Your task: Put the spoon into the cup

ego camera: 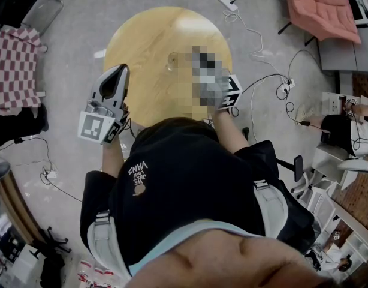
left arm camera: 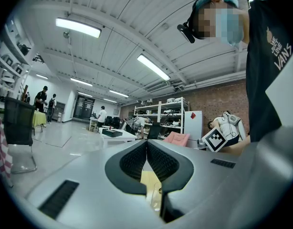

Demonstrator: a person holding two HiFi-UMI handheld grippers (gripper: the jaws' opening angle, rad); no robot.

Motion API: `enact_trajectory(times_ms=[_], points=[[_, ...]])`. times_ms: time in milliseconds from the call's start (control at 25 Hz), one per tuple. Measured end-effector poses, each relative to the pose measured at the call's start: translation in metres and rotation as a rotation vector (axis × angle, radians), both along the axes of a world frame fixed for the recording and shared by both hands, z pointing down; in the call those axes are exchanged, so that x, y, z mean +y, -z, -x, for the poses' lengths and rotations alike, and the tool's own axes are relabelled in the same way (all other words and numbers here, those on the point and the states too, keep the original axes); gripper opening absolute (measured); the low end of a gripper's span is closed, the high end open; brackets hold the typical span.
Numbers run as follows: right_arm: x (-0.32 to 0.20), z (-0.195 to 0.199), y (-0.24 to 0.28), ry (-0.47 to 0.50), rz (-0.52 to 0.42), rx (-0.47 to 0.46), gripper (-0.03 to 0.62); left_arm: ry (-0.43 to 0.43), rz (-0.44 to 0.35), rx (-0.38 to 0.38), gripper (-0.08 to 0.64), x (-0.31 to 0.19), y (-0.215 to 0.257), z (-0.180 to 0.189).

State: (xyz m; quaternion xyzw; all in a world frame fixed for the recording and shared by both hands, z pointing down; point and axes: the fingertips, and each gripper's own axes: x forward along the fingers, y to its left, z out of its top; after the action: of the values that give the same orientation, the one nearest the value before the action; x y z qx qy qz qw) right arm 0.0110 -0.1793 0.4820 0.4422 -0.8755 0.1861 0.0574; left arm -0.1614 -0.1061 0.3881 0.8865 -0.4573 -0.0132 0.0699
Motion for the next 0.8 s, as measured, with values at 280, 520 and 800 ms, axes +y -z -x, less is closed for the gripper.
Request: enact_trajectory(times_ms=[280, 520, 800], points=[[-0.001, 0.009, -0.007, 0.018, 0.016, 0.000, 0.000, 0.002, 0.006, 0.000, -0.002, 0.000, -0.001, 0.001], [0.001, 0.014, -0.016, 0.031, 0.031, 0.012, -0.002, 0.005, 0.004, 0.001, -0.002, 0.002, -0.002, 0.002], [-0.001, 0.015, -0.023, 0.033, 0.043, 0.021, -0.001, 0.007, 0.011, 0.001, -0.002, 0.002, -0.003, 0.002]])
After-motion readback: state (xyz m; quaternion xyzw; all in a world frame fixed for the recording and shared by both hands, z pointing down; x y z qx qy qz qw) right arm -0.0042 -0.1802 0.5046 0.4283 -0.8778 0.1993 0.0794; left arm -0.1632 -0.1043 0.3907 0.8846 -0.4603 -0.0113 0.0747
